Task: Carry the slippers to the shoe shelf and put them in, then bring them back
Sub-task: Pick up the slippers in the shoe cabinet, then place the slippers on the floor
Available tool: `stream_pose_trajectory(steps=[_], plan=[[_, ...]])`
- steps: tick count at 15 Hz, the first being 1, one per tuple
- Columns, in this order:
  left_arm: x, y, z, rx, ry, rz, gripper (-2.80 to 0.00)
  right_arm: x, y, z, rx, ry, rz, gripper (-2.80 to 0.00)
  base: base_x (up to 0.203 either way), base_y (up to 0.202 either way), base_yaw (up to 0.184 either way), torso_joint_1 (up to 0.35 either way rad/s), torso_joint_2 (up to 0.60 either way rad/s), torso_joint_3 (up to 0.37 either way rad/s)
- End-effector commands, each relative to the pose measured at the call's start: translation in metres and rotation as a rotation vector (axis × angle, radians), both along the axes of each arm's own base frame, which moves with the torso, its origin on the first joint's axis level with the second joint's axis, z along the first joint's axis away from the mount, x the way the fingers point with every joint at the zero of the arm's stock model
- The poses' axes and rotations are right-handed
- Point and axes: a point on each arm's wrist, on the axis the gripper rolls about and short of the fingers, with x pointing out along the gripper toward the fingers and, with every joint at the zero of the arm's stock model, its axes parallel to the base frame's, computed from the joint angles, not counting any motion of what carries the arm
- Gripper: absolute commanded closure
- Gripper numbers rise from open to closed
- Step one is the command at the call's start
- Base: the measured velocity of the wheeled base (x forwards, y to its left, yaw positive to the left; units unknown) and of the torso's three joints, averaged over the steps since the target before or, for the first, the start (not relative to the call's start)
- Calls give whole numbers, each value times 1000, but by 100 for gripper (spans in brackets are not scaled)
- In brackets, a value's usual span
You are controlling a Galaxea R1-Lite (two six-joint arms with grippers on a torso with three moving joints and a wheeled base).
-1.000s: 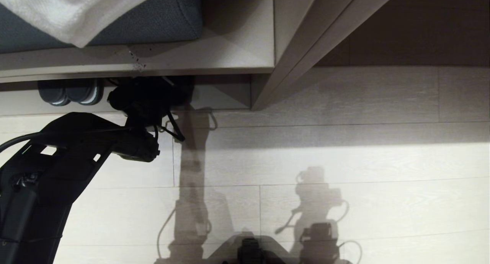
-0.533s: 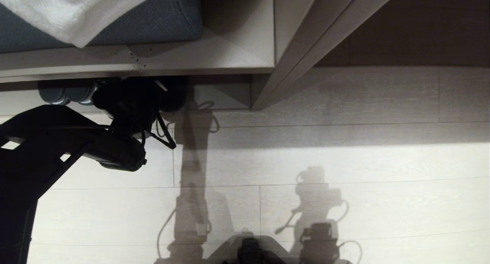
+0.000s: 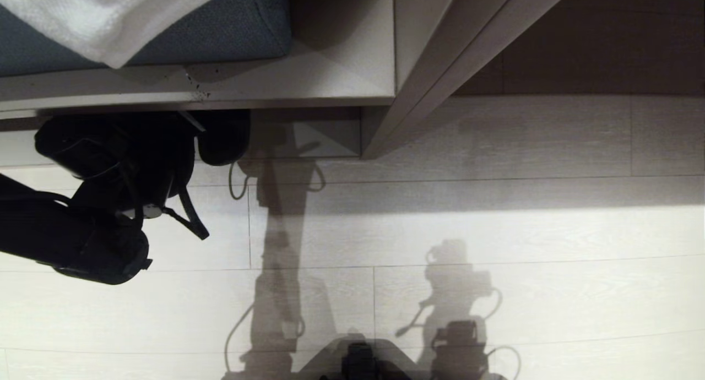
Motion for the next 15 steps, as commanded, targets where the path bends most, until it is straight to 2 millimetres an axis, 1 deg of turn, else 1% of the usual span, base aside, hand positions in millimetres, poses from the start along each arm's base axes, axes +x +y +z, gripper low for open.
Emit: stream_pose_trajectory(steps=[1, 4, 5, 7, 9, 11, 15], plan=[[-33, 6, 5, 0, 5, 0, 0, 0, 0, -12, -1, 0, 0, 0, 0, 0, 0, 0, 0, 0], [-64, 12, -16, 24, 103, 1, 0, 0, 0, -12, -1, 0, 0, 0, 0, 0, 0, 0, 0, 0], [-72, 14, -19, 29, 117, 3, 0, 0, 0, -12, -1, 0, 0, 0, 0, 0, 0, 0, 0, 0], [-81, 15, -23, 49, 138, 15, 0, 0, 0, -12, -1, 0, 0, 0, 0, 0, 0, 0, 0, 0], [-91, 17, -36, 70, 190, 19, 0, 0, 0, -12, -1, 0, 0, 0, 0, 0, 0, 0, 0, 0], [-109, 21, -51, 95, 257, 24, 0, 0, 0, -12, -1, 0, 0, 0, 0, 0, 0, 0, 0, 0], [-148, 28, -58, 114, 272, 32, 0, 0, 0, -12, -1, 0, 0, 0, 0, 0, 0, 0, 0, 0]])
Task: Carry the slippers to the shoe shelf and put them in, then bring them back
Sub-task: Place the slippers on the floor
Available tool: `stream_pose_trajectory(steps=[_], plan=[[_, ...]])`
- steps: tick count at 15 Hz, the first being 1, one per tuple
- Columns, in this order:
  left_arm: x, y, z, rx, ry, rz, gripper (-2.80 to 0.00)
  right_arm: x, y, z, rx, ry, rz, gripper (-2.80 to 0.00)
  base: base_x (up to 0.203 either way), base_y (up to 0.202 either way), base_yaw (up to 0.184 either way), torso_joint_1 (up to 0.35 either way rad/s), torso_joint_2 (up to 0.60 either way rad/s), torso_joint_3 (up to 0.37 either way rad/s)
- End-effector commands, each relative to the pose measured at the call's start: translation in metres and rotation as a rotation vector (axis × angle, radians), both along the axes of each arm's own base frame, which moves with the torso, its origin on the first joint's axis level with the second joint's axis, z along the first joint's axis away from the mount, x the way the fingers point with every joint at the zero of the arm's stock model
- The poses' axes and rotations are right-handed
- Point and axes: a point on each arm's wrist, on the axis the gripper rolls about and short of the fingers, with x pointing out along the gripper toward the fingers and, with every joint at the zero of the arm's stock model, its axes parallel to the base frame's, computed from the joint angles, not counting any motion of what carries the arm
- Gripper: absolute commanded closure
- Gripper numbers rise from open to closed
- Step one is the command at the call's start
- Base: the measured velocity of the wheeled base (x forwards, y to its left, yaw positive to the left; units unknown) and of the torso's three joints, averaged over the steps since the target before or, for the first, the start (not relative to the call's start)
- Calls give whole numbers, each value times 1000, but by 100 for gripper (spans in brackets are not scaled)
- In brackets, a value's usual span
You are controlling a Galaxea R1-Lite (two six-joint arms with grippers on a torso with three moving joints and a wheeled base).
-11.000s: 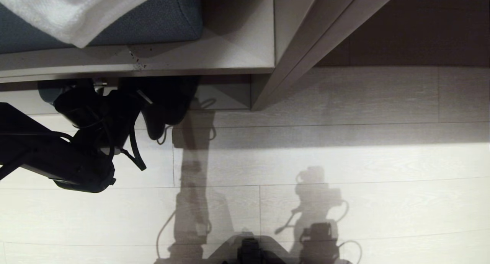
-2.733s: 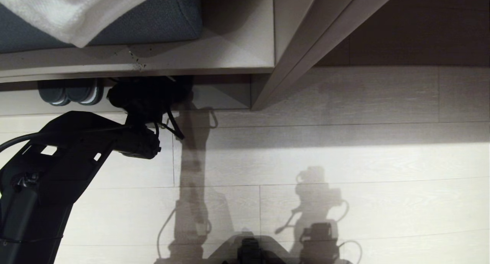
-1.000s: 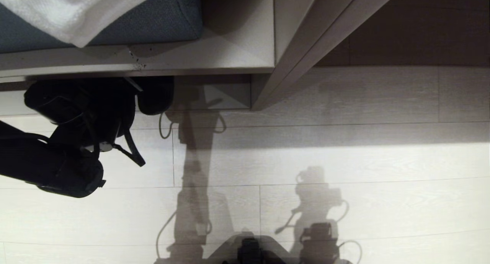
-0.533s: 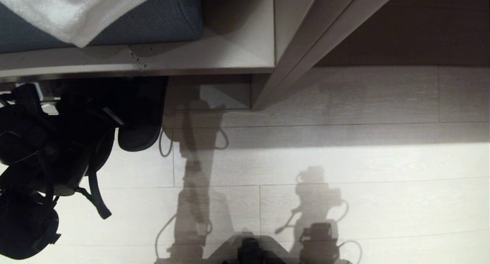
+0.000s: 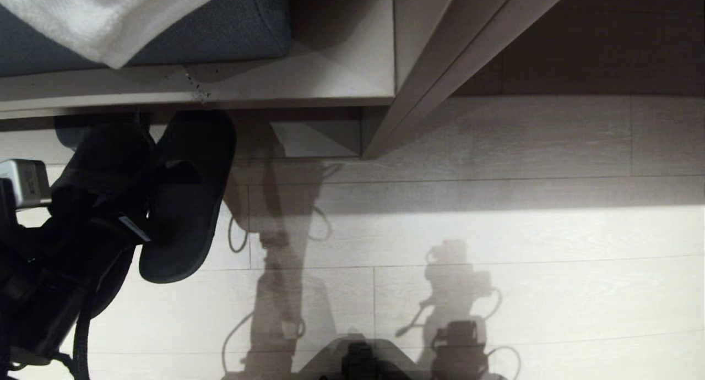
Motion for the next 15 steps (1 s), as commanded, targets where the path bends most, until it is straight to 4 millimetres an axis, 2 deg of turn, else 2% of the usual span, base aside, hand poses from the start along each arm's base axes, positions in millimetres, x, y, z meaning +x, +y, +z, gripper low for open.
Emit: stream_pose_trajectory(steps=[1, 4, 6, 11, 15], plan=[[-22, 4, 5, -7, -40, 2, 0, 0, 0, -12, -1, 0, 1, 0, 0, 0, 0, 0, 0, 0], [-45, 9, 15, 4, -93, 11, 0, 0, 0, -12, -1, 0, 1, 0, 0, 0, 0, 0, 0, 0], [-71, 13, 22, 9, -104, 12, 0, 0, 0, -12, -1, 0, 1, 0, 0, 0, 0, 0, 0, 0], [-131, 24, 27, 41, -3, 8, 0, 0, 0, -12, -1, 0, 1, 0, 0, 0, 0, 0, 0, 0], [-154, 28, 24, 75, 11, 9, 0, 0, 0, -12, -1, 0, 1, 0, 0, 0, 0, 0, 0, 0]])
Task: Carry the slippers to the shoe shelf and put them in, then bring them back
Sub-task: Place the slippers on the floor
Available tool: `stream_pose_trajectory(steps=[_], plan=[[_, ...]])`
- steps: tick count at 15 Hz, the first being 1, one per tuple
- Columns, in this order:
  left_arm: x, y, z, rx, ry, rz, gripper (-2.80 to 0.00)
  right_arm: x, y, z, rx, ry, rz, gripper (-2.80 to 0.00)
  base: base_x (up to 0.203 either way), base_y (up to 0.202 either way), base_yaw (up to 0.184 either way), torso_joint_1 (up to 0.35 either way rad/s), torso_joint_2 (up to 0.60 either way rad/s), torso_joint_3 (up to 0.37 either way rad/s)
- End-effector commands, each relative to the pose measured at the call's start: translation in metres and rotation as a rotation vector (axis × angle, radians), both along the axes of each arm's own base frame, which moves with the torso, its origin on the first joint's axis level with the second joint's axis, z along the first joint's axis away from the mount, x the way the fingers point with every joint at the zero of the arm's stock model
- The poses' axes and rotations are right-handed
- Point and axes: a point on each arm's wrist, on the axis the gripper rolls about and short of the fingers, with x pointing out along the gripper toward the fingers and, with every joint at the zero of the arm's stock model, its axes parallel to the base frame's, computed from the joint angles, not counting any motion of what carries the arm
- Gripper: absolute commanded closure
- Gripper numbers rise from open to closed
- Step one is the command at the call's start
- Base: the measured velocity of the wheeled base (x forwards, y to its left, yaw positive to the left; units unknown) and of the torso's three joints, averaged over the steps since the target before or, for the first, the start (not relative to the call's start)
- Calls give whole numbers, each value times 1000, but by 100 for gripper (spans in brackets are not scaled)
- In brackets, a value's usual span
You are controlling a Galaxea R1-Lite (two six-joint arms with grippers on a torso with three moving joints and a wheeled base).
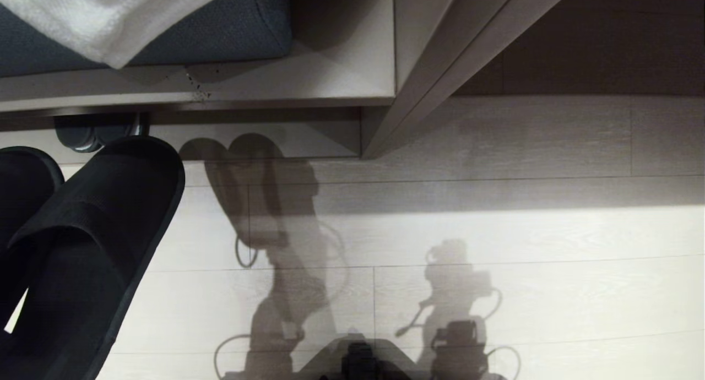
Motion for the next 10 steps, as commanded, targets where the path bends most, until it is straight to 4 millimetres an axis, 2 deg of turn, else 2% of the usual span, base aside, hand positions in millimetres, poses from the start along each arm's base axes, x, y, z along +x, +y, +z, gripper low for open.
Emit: stream_pose_trajectory(steps=[1, 5, 10], plan=[[-19, 3, -1, -8, -44, 0, 0, 0, 0, -12, 0, 0, 0, 0, 0, 0, 0, 0, 0, 0], [-38, 7, -5, -12, -88, 0, 0, 0, 0, -12, 0, 0, 0, 0, 0, 0, 0, 0, 0, 0], [-58, 11, -22, 63, -79, 29, 0, 0, 0, -12, 0, 0, 0, 0, 0, 0, 0, 0, 0, 0]])
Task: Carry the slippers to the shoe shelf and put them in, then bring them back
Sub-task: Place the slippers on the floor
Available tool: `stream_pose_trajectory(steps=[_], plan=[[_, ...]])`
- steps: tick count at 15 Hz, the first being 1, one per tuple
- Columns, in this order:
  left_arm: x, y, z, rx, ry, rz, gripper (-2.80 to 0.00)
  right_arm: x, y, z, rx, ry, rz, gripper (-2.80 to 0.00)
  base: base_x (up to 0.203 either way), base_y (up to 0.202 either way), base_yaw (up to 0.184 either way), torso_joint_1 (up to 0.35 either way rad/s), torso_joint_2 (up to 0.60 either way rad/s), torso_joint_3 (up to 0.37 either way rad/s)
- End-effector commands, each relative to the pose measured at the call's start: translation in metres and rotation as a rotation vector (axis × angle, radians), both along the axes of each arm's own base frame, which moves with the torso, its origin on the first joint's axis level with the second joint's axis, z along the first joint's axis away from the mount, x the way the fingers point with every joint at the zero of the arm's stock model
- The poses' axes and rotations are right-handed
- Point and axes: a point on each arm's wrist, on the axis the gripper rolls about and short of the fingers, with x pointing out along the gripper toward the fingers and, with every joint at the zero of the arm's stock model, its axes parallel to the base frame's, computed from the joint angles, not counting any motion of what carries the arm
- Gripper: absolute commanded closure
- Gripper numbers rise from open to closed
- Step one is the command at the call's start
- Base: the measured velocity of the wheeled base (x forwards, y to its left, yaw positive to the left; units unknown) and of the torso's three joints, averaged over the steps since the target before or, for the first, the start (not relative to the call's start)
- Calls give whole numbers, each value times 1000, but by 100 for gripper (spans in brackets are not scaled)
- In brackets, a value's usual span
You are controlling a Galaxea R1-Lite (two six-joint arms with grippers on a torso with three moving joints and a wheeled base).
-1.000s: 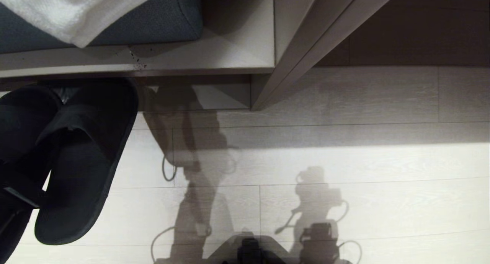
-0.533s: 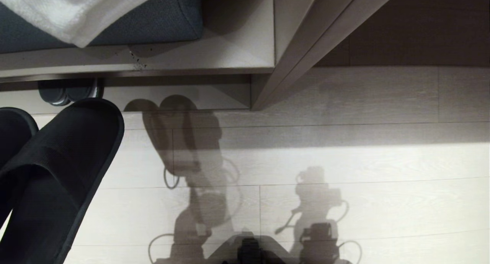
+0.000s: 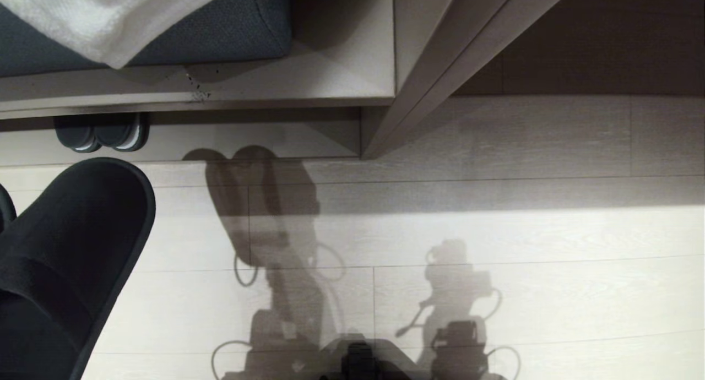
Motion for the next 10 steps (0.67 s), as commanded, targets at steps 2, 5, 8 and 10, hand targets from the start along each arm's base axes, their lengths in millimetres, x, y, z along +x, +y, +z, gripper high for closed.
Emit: stream_pose_trajectory(steps=[2, 5, 8, 10], plan=[[-11, 1, -10, 23, -20, 73, 0, 0, 0, -12, -1, 0, 0, 0, 0, 0, 0, 0, 0, 0], [-15, -2, -43, 67, 24, -12, 0, 0, 0, -12, -1, 0, 0, 0, 0, 0, 0, 0, 0, 0], [-15, -3, -65, 96, 71, 15, 0, 0, 0, -12, -1, 0, 0, 0, 0, 0, 0, 0, 0, 0], [-18, -2, -78, 142, 128, 22, 0, 0, 0, -12, -1, 0, 0, 0, 0, 0, 0, 0, 0, 0]])
